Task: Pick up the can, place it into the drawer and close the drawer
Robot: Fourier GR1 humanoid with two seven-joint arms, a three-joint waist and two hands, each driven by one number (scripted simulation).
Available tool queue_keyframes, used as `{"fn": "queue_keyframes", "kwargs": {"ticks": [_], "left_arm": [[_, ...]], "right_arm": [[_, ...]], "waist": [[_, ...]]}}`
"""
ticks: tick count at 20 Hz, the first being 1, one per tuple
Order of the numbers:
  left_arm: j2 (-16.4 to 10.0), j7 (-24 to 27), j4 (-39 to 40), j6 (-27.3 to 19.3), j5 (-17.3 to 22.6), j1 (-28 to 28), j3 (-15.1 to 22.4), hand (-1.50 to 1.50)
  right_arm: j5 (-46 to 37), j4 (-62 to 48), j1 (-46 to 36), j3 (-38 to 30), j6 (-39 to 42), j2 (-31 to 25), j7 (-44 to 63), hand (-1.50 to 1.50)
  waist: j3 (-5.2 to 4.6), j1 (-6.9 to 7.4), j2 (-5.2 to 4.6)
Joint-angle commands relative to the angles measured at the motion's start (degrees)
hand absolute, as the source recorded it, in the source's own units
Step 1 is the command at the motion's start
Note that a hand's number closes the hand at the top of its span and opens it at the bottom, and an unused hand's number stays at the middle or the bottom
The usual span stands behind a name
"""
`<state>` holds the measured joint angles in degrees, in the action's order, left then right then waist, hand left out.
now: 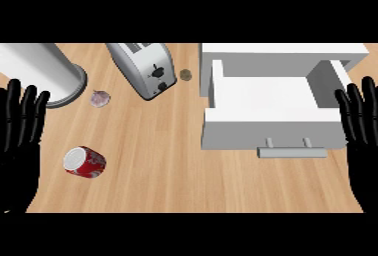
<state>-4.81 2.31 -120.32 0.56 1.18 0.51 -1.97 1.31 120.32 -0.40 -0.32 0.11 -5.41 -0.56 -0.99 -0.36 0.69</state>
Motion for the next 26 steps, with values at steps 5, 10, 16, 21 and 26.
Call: {"fn": "queue_keyframes", "kwargs": {"ticks": [5,10,16,21,26], "left_arm": [[4.7,-3.4,-6.5,-16.0,-12.8,8.5,-2.6,-1.5],[4.8,-17.7,-3.2,-30.1,-9.9,13.9,-6.7,-1.5],[4.8,-26.2,-12.5,-36.7,-17.9,20.7,2.1,-1.5],[4.8,-24.4,-9.8,-38.9,-19.2,19.2,3.9,-1.5],[4.5,-30.4,-9.9,-37.0,-22.1,15.6,3.2,-1.5]], "right_arm": [[0.4,2.1,1.3,-1.2,-0.7,0.2,1.1,-1.5],[-0.8,0.4,6.4,-2.0,-4.4,1.4,11.2,-1.5],[-2.2,0.3,5.5,-1.2,-5.1,1.8,13.4,-1.5],[1.0,0.8,10.5,-4.2,-2.0,1.2,10.2,-1.5],[3.7,-2.3,5.3,-8.0,-1.0,-0.4,11.3,-1.5]], "waist": [[1.07,1.17,-0.44],[1.0,0.78,-0.64],[1.0,0.6,-0.6],[0.98,0.31,-0.61],[0.99,0.36,-0.66]]}}
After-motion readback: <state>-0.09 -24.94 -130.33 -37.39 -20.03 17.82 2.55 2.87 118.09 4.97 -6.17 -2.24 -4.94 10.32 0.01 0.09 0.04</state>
